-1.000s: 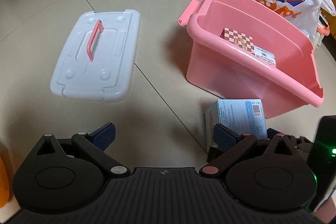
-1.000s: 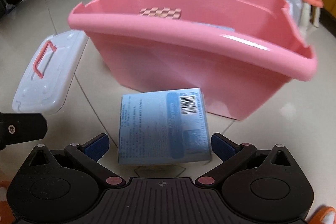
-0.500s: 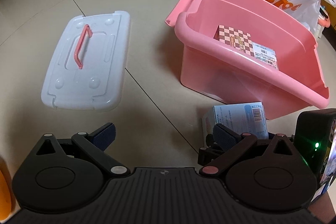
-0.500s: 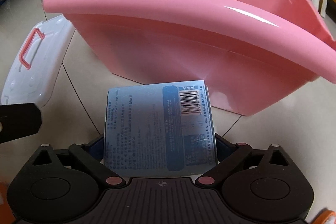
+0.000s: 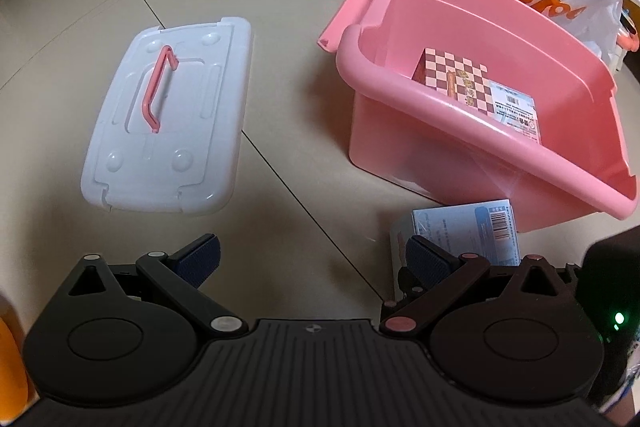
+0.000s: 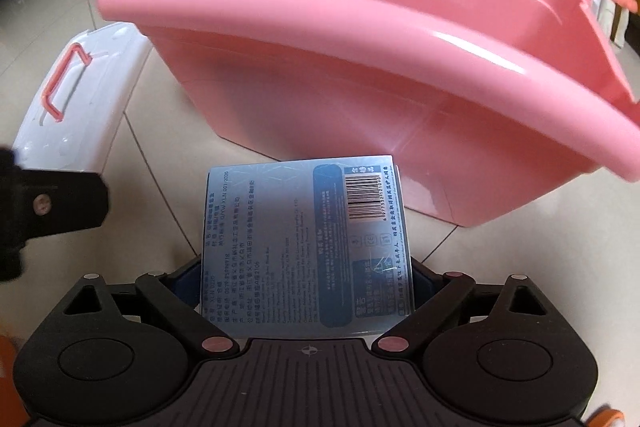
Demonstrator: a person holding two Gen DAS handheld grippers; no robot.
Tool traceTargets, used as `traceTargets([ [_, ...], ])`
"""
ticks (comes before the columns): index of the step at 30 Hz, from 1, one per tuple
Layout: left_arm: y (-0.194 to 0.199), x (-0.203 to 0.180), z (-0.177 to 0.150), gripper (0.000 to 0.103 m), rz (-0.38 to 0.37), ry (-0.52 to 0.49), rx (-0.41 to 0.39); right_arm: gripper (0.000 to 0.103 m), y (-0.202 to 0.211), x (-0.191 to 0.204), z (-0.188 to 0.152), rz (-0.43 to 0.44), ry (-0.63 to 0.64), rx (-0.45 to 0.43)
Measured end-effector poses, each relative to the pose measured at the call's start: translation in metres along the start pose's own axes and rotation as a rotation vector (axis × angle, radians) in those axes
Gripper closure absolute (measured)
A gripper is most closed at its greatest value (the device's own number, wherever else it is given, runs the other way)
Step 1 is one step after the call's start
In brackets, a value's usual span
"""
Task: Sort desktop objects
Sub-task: 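Lift the light blue box with the right gripper and carry it over the bin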
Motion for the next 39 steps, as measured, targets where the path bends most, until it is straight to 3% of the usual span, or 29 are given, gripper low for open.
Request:
traceTargets([
  [10,0.008,0.007,-0.002,0.002,0.037,0.036,0.021,0.011,0.042,-0.002,0.003,0.002,0.022,-0.031],
  [23,0.045,0.018,0.004,0.002,0.073,0.054,-0.052,0.011,0.111,-0.012,0.002,0.004,0.047,-0.096],
  [32,0.055,0.039,0.008,0.002,0.14,0.136,-0.074,0.011,0.174,-0.022,0.034,0.012,0.003,-0.219],
  [39,0.058,0.042,0.016,0.002,0.166,0.13,-0.096,0.011,0.211,-0.027,0.065,0.024,-0.026,-0.317],
])
Point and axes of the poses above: each gripper's, at about its wrist camera, not at the fingertips, and y roughly against the way its jaws point, x to its left, z to its top, the point moved 10 cm from there along -y, roughly the way its jaws point, and after that the axes turned 7 degrees about -x, right-handed, at the moved point
